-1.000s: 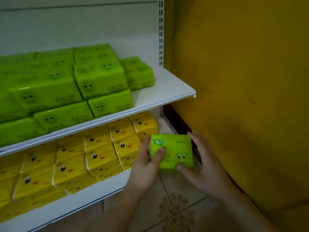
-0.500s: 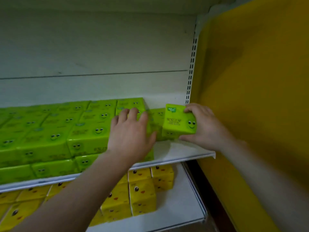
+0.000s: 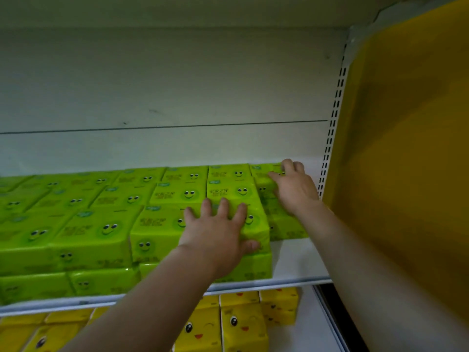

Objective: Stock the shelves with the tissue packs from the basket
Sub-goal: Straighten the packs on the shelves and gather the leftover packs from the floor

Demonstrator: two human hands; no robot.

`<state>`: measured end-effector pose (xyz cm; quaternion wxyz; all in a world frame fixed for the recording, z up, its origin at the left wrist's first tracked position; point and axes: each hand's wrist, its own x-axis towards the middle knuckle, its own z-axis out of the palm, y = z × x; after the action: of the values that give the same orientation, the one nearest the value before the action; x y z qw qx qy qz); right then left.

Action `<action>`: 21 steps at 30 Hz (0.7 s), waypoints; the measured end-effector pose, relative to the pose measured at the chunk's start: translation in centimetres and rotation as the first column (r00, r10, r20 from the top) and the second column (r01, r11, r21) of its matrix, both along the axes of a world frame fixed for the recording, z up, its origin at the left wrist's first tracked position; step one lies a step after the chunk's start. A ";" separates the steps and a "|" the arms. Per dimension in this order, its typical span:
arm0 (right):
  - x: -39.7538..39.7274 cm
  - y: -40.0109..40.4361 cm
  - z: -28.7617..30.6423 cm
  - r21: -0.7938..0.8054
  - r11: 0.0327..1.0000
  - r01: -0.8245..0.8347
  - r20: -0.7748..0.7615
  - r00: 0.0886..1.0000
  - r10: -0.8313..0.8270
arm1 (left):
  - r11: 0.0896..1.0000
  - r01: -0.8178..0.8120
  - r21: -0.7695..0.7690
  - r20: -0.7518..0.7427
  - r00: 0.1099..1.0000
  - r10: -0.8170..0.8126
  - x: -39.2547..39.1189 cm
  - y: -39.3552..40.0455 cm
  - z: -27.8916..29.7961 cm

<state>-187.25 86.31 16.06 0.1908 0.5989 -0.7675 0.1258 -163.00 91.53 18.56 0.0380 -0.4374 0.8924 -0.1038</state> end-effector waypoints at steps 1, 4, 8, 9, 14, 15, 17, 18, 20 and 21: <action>0.5 -0.4 -0.2 -0.007 1.000 0.018 -0.006 1.000 -0.018 | 1.000 -0.002 -0.001 -0.005 1.000 0.002 0.0 -0.1 -0.1; 1.3 -1.3 -0.8 0.013 0.998 0.064 0.016 0.998 -0.065 | 1.000 -0.004 0.011 -0.021 1.000 0.004 -0.1 -0.2 -0.1; 1.5 -0.6 -0.7 0.050 0.997 0.064 0.050 0.997 -0.067 | 1.000 0.004 0.015 -0.074 0.997 -0.003 0.1 -0.2 -0.2; 1.6 0.2 -0.6 0.053 0.997 0.060 0.053 0.997 -0.063 | 1.000 0.006 0.022 -0.089 0.996 -0.004 0.3 -0.2 -0.2; 2.5 6.8 -0.1 -0.156 0.988 0.002 0.191 0.981 0.029 | 0.999 0.039 -0.017 -0.179 0.983 -0.042 0.4 -0.1 1.2; 2.9 8.6 0.0 -0.217 0.976 0.003 0.216 0.975 0.045 | 0.994 0.085 -0.065 -0.236 0.967 -0.098 0.0 0.2 1.6; 4.1 12.5 -0.2 -0.324 0.945 0.038 0.278 0.959 0.057 | 0.969 0.199 -0.146 -0.395 0.886 -0.242 -0.8 1.5 1.9; 4.6 14.5 -0.4 -0.366 0.928 0.068 0.306 0.950 0.052 | 0.950 0.262 -0.172 -0.472 0.824 -0.313 -1.4 2.5 1.7; 5.9 18.8 -1.1 -0.423 0.896 0.136 0.352 0.936 0.024 | 0.905 0.385 -0.179 -0.613 0.676 -0.409 -2.4 5.1 1.0; 6.5 21.0 -1.5 -0.430 0.886 0.173 0.370 0.929 -0.002 | 0.883 0.443 -0.155 -0.675 0.605 -0.422 -2.9 6.5 0.4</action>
<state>-180.71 107.35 14.54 0.1879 0.4685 -0.7648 0.4005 -165.88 98.02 19.01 -0.3178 -0.2146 0.9206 0.0734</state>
